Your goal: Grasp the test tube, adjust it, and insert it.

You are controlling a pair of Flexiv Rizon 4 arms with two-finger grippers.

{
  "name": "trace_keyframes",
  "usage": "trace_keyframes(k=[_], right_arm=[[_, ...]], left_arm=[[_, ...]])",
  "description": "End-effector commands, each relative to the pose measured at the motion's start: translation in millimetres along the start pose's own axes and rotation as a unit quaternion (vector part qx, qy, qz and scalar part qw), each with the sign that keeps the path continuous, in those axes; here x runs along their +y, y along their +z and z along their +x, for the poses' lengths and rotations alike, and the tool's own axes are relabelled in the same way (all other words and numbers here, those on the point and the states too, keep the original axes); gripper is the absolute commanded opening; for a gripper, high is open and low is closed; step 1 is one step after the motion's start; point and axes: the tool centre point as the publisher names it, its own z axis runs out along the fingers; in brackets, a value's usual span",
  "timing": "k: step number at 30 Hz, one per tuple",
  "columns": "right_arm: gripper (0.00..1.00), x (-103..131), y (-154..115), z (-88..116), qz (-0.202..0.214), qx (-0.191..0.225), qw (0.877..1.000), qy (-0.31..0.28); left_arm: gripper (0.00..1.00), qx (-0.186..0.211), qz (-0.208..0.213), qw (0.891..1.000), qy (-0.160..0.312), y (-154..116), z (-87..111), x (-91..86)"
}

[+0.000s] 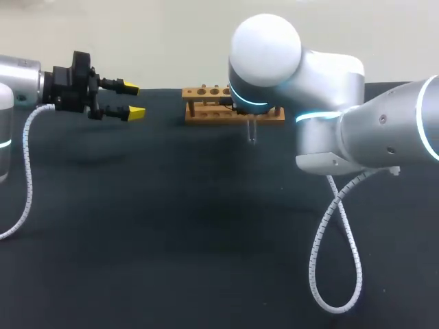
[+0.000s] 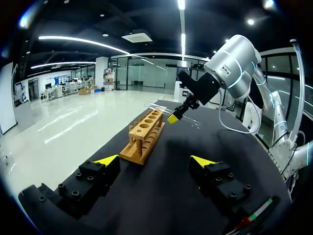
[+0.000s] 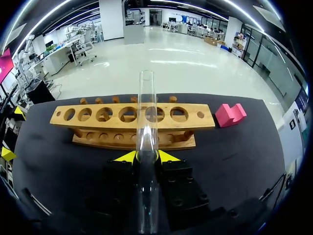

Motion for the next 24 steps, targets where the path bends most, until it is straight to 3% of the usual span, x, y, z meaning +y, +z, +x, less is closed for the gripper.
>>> trace_keyframes(k=[1, 24], right_arm=[[0.0, 1.4, 4.2, -0.2, 0.0, 0.008, 1.0, 0.0], [0.0, 6.0, 15.9, 5.5, -0.018, 0.059, 0.998, 0.006]], left_arm=[[1.0, -0.002, -0.002, 1.0, 0.002, -0.7, 1.2, -2.0], [1.0, -0.002, -0.002, 1.0, 0.002, -0.7, 1.2, -2.0]])
